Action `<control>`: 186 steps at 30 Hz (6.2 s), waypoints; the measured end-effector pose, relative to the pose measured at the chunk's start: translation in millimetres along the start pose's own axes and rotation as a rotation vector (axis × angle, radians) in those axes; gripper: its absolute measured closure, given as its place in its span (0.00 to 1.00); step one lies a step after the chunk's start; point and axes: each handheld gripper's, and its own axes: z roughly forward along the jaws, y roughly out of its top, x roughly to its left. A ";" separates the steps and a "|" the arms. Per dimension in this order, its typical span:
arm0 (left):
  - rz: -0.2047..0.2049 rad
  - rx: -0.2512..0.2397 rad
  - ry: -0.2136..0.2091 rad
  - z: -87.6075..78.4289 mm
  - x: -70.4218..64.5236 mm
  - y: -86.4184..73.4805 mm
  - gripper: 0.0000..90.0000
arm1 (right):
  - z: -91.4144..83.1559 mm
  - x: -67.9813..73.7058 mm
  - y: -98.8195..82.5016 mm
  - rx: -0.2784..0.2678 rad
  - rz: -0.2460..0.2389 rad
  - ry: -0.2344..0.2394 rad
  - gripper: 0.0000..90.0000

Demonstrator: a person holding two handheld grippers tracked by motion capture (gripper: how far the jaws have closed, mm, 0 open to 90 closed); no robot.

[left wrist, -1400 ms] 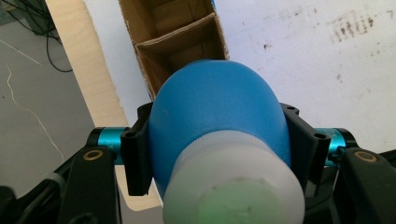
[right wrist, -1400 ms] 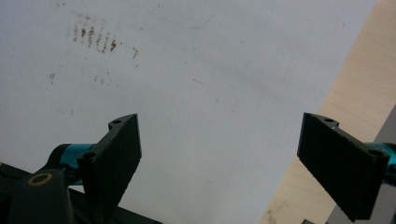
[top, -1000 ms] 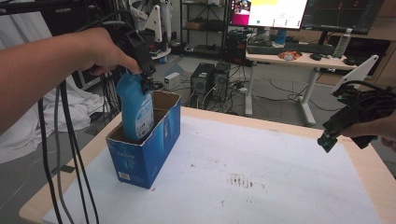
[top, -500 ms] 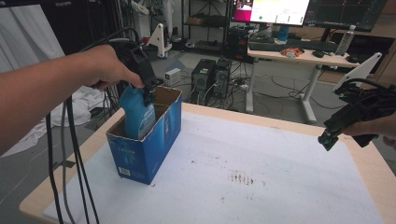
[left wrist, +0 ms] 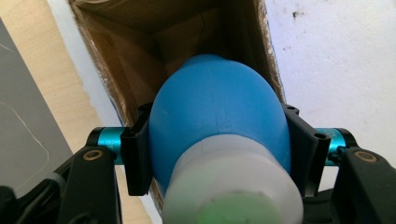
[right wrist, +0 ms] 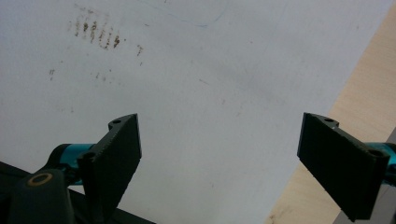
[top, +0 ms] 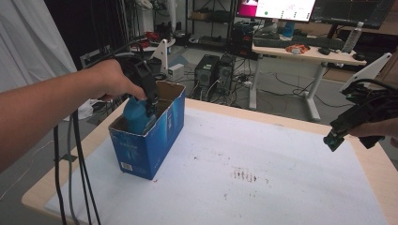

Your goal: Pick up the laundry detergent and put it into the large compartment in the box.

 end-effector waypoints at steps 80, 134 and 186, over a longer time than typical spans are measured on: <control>0.203 0.021 -0.069 42.3 13.1 -7.5 0.40 | 6.9 4.1 -4.5 -0.006 -0.019 0.013 0.14; 0.356 -0.096 0.017 -73.4 -110.4 37.5 0.32 | 3.9 7.4 -9.6 -0.013 -0.009 0.034 0.14; 0.425 -0.057 -0.055 2.6 -169.3 48.7 0.28 | 5.7 6.7 -16.8 -0.013 0.002 0.043 0.14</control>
